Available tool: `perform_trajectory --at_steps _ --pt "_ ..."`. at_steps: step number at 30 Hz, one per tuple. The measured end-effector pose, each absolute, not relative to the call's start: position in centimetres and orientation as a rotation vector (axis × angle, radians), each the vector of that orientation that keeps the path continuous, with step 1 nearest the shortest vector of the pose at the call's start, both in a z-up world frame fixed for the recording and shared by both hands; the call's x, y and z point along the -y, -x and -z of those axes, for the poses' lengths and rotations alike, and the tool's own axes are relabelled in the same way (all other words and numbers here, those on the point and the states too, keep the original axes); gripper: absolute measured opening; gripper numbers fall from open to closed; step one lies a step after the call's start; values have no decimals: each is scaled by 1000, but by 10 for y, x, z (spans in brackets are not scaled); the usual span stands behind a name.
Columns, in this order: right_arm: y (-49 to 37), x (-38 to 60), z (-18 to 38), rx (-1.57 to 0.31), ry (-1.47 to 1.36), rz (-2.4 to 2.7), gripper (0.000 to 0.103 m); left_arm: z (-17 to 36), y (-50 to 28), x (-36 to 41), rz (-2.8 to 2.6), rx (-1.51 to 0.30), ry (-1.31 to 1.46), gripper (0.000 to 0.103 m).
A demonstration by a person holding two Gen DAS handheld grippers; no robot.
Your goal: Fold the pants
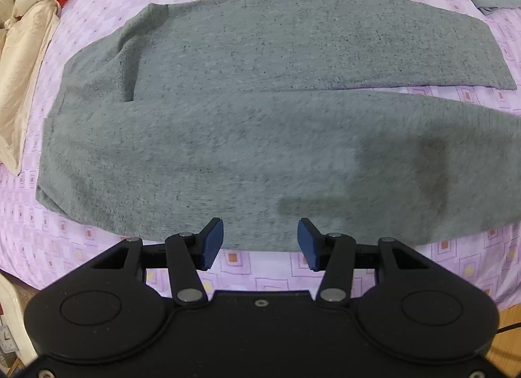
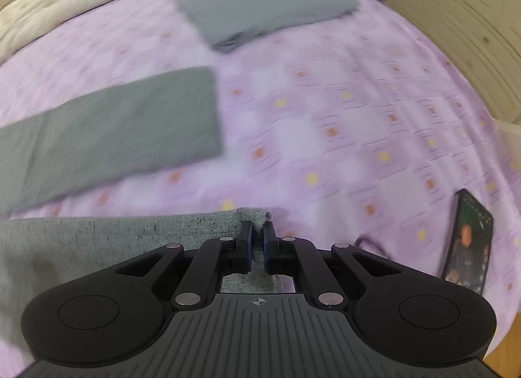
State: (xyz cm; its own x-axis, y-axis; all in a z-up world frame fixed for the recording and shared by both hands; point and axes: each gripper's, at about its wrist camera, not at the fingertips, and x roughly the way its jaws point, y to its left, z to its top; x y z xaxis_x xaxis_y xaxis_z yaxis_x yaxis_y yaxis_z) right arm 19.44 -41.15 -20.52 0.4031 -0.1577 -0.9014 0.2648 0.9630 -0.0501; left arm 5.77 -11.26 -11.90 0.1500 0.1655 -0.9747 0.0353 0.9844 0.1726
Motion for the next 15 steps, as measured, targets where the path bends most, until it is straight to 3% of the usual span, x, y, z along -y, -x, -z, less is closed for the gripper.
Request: perform_trajectory --at_steps 5,9,15 --pt "-215 418 225 -1168 -94 272 8 137 -59 116 -89 -1411 -188 56" --pt "-187 435 198 -1051 -228 288 12 151 -63 112 -111 -1409 -177 56" --pt "-131 438 183 -1104 -357 316 15 189 -69 106 -127 -1469 -203 57"
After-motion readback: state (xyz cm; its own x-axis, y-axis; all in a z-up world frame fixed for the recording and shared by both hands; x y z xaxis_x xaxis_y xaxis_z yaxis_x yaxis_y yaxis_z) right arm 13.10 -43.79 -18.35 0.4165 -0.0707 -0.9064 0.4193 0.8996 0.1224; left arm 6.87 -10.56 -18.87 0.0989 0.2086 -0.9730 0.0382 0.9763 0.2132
